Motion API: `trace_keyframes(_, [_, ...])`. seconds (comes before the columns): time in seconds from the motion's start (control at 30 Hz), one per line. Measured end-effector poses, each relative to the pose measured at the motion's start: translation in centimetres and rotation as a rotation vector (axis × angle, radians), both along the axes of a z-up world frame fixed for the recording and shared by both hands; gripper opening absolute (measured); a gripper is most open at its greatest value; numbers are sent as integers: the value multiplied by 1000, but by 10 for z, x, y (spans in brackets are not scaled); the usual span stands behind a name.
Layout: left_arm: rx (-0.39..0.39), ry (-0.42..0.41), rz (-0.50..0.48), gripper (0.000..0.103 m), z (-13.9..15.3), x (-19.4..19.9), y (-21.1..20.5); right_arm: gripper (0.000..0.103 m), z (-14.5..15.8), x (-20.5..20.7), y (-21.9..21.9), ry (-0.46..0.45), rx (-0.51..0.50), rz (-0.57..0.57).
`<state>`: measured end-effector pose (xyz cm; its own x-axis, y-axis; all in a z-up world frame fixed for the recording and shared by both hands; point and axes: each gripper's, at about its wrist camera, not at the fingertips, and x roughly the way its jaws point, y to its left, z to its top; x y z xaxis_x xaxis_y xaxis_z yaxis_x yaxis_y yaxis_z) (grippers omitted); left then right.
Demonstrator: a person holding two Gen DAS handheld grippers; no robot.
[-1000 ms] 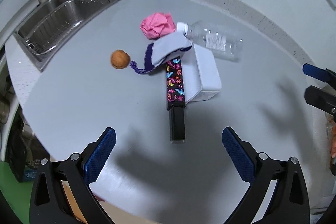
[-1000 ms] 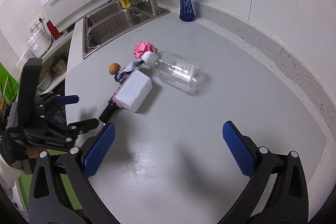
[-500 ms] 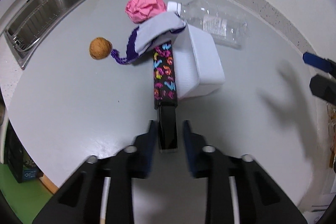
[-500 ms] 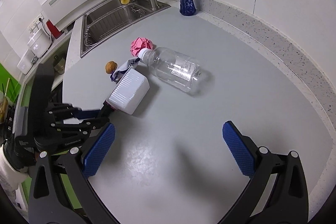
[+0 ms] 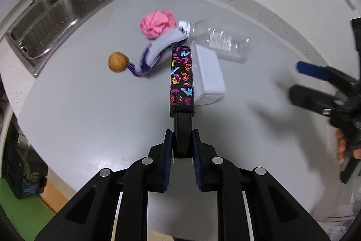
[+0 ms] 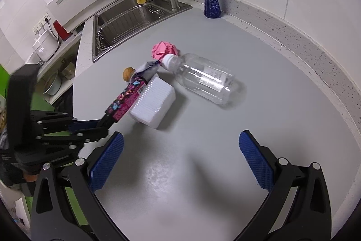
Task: Collect trash
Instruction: 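Grasp the black patterned strap with the left gripper while the right gripper grasps the white plastic basket, then carry the strap and basket over the pink wastebasket and open both grippers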
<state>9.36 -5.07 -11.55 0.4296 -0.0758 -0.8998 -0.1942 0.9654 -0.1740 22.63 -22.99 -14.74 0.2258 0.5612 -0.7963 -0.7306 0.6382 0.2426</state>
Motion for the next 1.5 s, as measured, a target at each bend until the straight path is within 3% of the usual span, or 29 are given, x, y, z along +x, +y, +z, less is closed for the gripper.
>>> trace_keyframes(0.27, [3,-65,28,16,32,-29,15,100,-4,-9,34,16,10,17])
trace_keyframes(0.6, [-9,-93,81,16,39,-43,47,99,-41,9,73,126,-19,-44])
trace_keyframes(0.73, [-16,-90,92,16,35,-43,56,61,-53,15,82,148,-48,-57])
trace_keyframes(1.0, [-26,-95,90,16,34,-40,62,4,-53,19,76,112,-90,-61])
trace_keyframes(1.23, [-22,-117,85,16,41,-41,59,2,-31,12,62,44,-72,-43])
trace_keyframes(1.5, [0,-150,168,16,58,-86,69,2,27,-37,78,-62,-29,134])
